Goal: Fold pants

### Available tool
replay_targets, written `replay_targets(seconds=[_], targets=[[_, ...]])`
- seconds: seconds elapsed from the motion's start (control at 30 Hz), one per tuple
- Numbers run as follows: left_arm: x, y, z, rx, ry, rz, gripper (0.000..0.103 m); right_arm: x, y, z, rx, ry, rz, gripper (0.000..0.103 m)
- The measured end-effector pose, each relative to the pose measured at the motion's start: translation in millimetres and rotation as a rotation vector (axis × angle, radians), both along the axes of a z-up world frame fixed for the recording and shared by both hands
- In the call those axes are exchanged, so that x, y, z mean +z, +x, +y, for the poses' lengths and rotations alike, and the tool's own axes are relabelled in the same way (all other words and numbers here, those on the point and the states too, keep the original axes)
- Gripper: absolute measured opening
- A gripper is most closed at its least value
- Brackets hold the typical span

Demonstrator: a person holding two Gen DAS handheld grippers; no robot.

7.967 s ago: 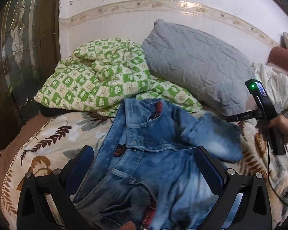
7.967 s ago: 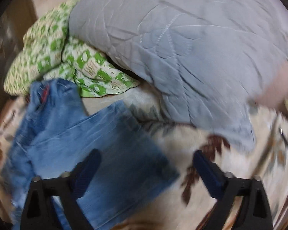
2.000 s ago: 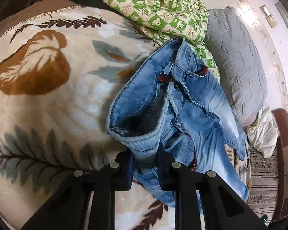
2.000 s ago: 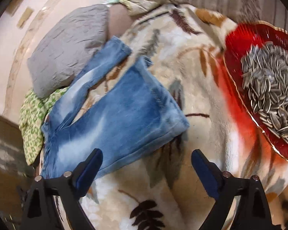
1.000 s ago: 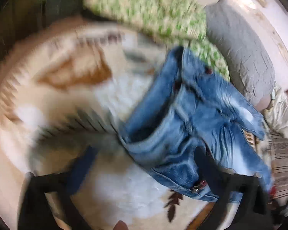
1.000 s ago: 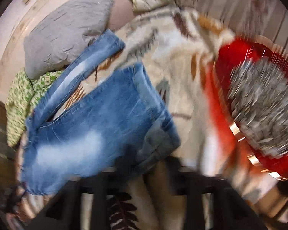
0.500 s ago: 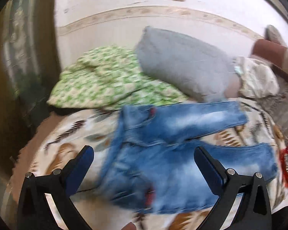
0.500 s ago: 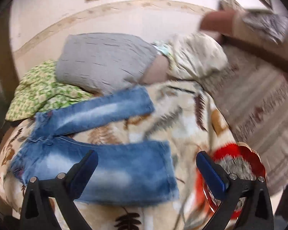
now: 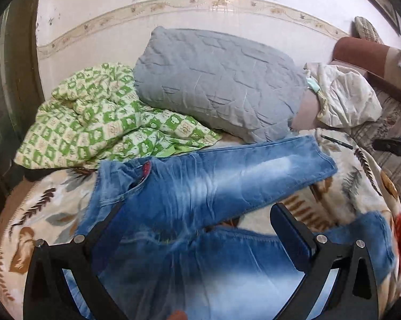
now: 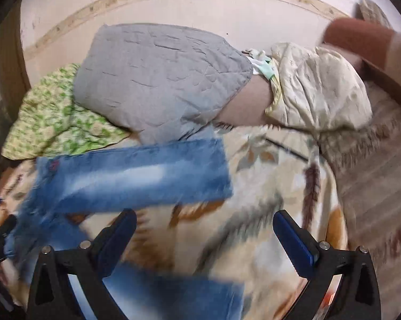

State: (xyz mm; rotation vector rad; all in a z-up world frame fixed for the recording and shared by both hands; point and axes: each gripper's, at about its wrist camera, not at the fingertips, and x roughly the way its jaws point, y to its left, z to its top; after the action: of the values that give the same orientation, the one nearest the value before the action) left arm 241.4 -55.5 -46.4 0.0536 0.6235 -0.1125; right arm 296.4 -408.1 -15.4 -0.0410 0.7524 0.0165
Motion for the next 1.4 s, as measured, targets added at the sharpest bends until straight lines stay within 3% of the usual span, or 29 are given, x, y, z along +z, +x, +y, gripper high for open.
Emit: replay_targets(seconds=[0.2,0.33,0.4,0.63,0.7,0.73,0.77,0.83,0.93,1.1,1.27,1.33,1.4], targets=[[-18.1,24.8,5.3,-0.017,-0.028,0.023,0.103,-36.2,113.1,-7.3,0.083,-0.141,0.022,0.103],[-27.4,35.1,12.1,-0.005,-0.036,0.041,0.103,-63.2,170.6,-16.5,0.073,-0.148,0.067,0.095],[-31.4,38.4,13.7,0.002,-0.033,0.051,0.103,-77.4,190.1,-15.7,0.099,-0.152,0.095,0.090],[-39.1,46.4,16.5,0.000,-0.062,0.082,0.103,-106.7,223.7,-17.7,0.149,-0.131,0.147,0.090],[-40.9,47.2,15.5,-0.002,-0.059,0.088,0.103,-112.4,226.7,-14.8,0.182,-0.122,0.161,0.082],[-41.8,47.5,15.3,-0.002,-0.058,0.092,0.103,-115.2,227.7,-12.1,0.196,-0.133,0.170,0.064],[-42.5,47.7,15.3,-0.002,-0.056,0.097,0.103,-116.3,227.3,-10.0,0.208,-0.140,0.177,0.031],[-43.1,48.2,15.5,0.001,-0.056,0.102,0.103,-114.1,223.1,-9.6,0.207,-0.150,0.174,0.010],[-38.9,46.2,16.6,-0.012,-0.079,0.098,0.103,-99.8,206.1,-11.0,0.247,-0.127,0.119,0.004],[-25.3,46.5,13.7,-0.053,-0.077,0.089,0.103,-83.1,179.0,-10.4,0.290,-0.128,0.084,0.003],[-13.2,89.1,-3.2,-0.187,-0.101,0.153,0.103,-71.5,141.1,-6.0,0.329,-0.112,0.024,0.003],[-12.1,113.5,-17.4,-0.225,-0.046,0.171,0.103,-66.2,124.2,-4.0,0.336,-0.112,0.001,0.003],[-14.1,134.1,-39.4,-0.304,0.071,0.153,0.103,-61.4,109.7,-3.8,0.340,-0.111,-0.016,0.003]])
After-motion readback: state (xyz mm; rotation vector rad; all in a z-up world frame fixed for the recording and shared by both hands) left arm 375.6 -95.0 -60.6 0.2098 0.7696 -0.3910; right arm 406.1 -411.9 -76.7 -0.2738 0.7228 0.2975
